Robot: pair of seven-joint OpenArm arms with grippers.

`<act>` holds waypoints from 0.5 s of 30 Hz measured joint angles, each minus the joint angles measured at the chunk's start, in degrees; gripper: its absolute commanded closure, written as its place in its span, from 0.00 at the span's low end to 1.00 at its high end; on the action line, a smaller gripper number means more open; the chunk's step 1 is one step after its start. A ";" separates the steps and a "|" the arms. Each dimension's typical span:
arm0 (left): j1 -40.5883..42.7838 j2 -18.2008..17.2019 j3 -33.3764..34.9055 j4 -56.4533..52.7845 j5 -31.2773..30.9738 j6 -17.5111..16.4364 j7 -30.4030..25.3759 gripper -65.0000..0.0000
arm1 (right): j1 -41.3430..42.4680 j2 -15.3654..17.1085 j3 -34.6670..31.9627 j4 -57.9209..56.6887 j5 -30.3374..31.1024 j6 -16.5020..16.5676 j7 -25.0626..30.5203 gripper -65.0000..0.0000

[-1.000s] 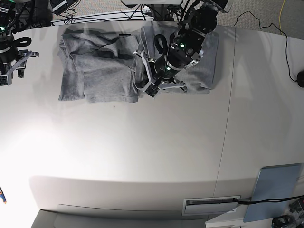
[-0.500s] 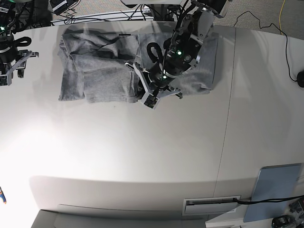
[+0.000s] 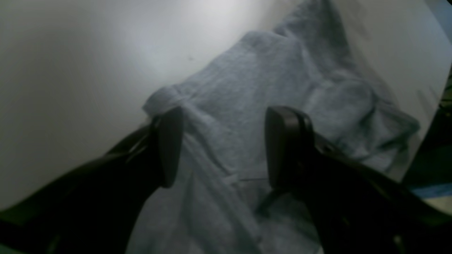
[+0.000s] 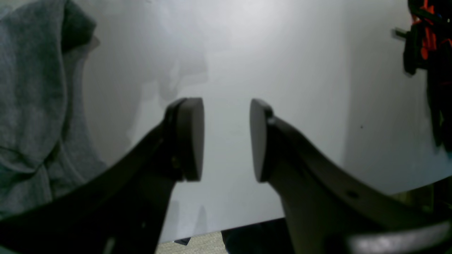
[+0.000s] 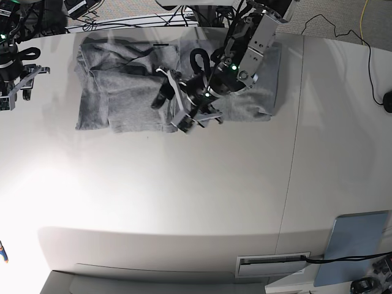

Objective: Fold the T-shirt properly
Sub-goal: 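Release the folded end and lift the left gripper slightly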

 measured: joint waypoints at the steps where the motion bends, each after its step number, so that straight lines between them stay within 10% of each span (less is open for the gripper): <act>1: 0.00 -0.39 -0.61 0.13 0.02 0.00 0.00 0.43 | 0.02 0.02 0.00 -0.33 0.15 0.02 0.04 0.66; 15: 9.57 -8.46 -9.68 10.23 -4.68 -4.68 3.04 0.43 | 8.46 0.17 0.37 -17.42 23.67 12.68 -13.20 0.41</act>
